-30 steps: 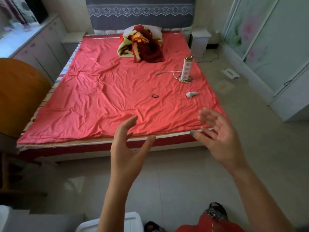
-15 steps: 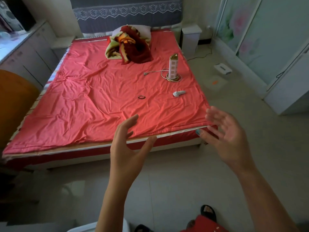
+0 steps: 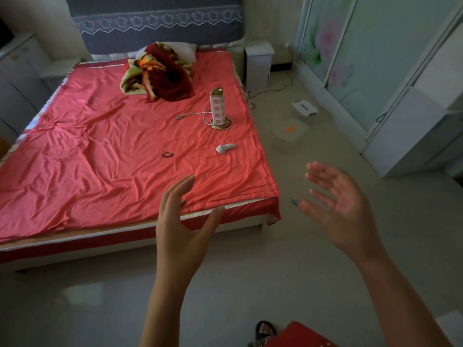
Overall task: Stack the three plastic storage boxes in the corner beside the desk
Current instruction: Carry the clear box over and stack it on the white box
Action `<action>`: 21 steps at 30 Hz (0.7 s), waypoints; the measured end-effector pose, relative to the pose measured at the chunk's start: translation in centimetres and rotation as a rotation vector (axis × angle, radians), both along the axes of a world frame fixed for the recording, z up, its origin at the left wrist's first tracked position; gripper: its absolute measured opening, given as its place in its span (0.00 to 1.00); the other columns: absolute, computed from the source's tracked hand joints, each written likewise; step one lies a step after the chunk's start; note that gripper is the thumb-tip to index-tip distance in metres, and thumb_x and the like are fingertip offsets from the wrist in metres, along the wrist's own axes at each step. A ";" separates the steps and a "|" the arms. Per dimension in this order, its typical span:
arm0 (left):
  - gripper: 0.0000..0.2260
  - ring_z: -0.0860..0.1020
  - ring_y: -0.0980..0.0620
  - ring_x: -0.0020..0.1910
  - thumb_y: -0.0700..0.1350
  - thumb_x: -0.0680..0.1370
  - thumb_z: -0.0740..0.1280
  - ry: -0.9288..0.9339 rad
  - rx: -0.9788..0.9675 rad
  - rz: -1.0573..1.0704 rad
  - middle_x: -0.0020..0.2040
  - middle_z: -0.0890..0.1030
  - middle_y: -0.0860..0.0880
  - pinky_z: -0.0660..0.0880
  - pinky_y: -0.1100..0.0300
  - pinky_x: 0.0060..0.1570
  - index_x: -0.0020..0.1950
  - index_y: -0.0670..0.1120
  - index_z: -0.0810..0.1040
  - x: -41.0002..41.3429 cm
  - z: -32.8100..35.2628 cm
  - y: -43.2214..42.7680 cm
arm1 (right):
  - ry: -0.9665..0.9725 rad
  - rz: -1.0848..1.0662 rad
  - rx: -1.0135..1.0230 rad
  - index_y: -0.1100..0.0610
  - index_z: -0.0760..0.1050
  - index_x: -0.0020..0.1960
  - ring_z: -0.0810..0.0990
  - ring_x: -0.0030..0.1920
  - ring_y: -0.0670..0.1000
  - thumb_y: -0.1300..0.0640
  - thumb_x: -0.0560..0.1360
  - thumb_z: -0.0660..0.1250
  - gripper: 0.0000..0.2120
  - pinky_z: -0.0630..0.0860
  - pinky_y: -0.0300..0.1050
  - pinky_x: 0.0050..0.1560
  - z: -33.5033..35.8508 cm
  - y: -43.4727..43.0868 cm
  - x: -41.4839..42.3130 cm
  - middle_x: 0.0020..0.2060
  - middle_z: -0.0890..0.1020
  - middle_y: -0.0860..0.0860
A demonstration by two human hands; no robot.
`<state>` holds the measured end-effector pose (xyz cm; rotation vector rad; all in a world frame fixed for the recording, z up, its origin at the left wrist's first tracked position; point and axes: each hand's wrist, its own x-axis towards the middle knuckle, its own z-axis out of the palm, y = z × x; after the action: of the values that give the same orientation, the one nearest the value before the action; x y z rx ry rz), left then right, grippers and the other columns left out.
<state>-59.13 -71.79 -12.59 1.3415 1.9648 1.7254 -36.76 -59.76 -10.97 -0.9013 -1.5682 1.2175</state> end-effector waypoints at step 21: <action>0.28 0.75 0.55 0.67 0.48 0.71 0.77 0.089 -0.023 -0.329 0.66 0.77 0.54 0.74 0.52 0.66 0.69 0.49 0.74 14.9 -2.0 26.2 | -0.024 -0.323 0.042 0.51 0.73 0.66 0.77 0.64 0.44 0.54 0.63 0.78 0.32 0.75 0.41 0.61 -1.2 17.3 18.5 0.63 0.79 0.45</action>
<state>-44.21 -45.59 -14.58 1.6502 1.6818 1.5083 -18.25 -42.44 -12.21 -1.0964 -1.3953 0.9440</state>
